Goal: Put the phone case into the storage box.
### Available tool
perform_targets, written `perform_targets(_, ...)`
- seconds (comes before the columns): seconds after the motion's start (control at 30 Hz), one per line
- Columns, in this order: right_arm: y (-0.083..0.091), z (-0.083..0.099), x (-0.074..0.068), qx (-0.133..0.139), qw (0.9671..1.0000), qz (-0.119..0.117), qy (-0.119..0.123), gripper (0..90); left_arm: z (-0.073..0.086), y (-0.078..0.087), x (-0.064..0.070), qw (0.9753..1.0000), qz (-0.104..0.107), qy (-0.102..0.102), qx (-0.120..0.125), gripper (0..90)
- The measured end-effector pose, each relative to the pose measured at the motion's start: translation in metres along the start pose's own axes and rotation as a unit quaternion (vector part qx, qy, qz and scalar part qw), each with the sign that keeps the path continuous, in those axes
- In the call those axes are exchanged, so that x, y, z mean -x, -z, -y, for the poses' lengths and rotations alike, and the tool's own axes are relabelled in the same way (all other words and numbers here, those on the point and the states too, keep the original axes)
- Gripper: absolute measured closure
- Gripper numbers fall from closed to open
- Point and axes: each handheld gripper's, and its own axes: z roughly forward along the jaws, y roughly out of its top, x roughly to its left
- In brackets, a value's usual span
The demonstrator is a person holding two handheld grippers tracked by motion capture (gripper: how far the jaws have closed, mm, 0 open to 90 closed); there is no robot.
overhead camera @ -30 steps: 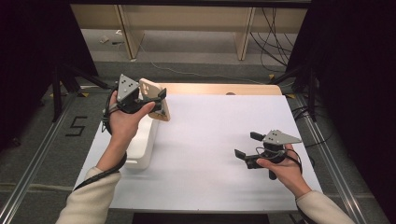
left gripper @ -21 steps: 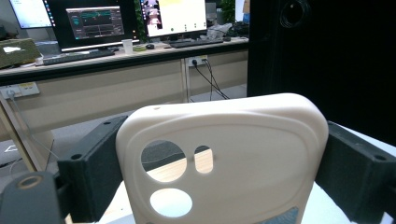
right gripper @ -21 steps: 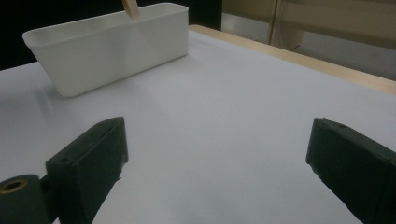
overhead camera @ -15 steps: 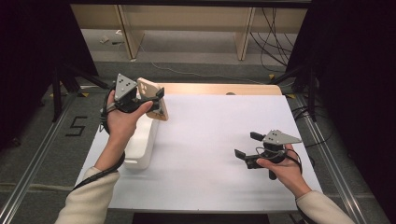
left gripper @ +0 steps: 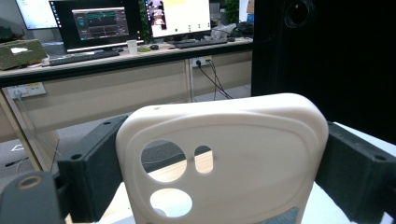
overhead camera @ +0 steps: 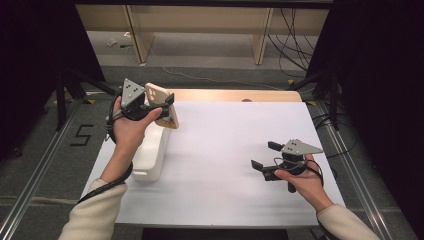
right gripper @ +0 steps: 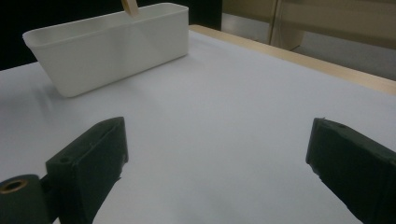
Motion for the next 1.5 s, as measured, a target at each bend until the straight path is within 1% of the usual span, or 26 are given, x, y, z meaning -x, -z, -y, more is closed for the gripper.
perform_targets(1.5, 0.000, 0.000, 0.000, 0.000, 1.0000, -0.001, 0.000, 6.6, 0.003, 0.002, -0.012, 0.9998, -0.015, 0.008, -0.005, 10.3)
